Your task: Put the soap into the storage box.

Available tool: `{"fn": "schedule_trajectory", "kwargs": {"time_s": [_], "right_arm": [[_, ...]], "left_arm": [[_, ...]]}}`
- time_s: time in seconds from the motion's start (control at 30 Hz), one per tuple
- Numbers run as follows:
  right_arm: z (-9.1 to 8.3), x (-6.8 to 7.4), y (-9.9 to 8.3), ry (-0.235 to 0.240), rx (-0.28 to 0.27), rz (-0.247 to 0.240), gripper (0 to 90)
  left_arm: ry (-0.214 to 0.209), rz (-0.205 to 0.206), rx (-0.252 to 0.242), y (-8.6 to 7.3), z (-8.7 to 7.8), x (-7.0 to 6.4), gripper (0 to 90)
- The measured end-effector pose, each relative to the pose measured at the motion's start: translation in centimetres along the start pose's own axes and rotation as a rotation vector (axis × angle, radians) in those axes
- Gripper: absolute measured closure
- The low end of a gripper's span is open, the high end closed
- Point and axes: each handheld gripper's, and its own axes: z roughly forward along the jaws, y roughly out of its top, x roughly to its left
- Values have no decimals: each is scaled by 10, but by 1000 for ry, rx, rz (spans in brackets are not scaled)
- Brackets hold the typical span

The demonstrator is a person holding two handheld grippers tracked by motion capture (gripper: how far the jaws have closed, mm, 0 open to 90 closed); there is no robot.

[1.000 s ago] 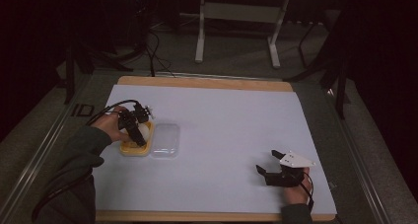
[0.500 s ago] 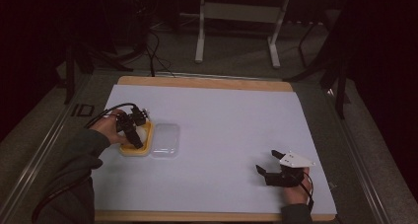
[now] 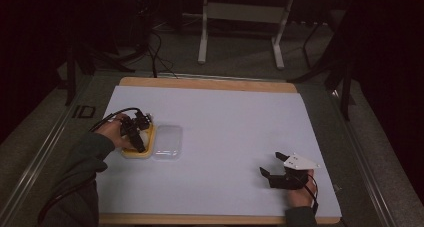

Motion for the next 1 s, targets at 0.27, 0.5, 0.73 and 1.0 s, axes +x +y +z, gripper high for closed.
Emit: {"fn": "schedule_trajectory", "kwargs": {"time_s": [0.27, 0.5, 0.73, 1.0], "right_arm": [[0, 0, 0, 1, 0, 0, 158], [0, 0, 0, 0, 0, 0, 158], [0, 0, 0, 0, -1, 0, 157], [0, 0, 0, -1, -1, 1, 158]], "left_arm": [[-8, -6, -26, -1, 3, 0, 170], [-1, -6, -33, -2, 1, 0, 148], [20, -5, -75, -7, -9, 1, 156], [29, -5, -174, -18, -31, -1, 154]]}}
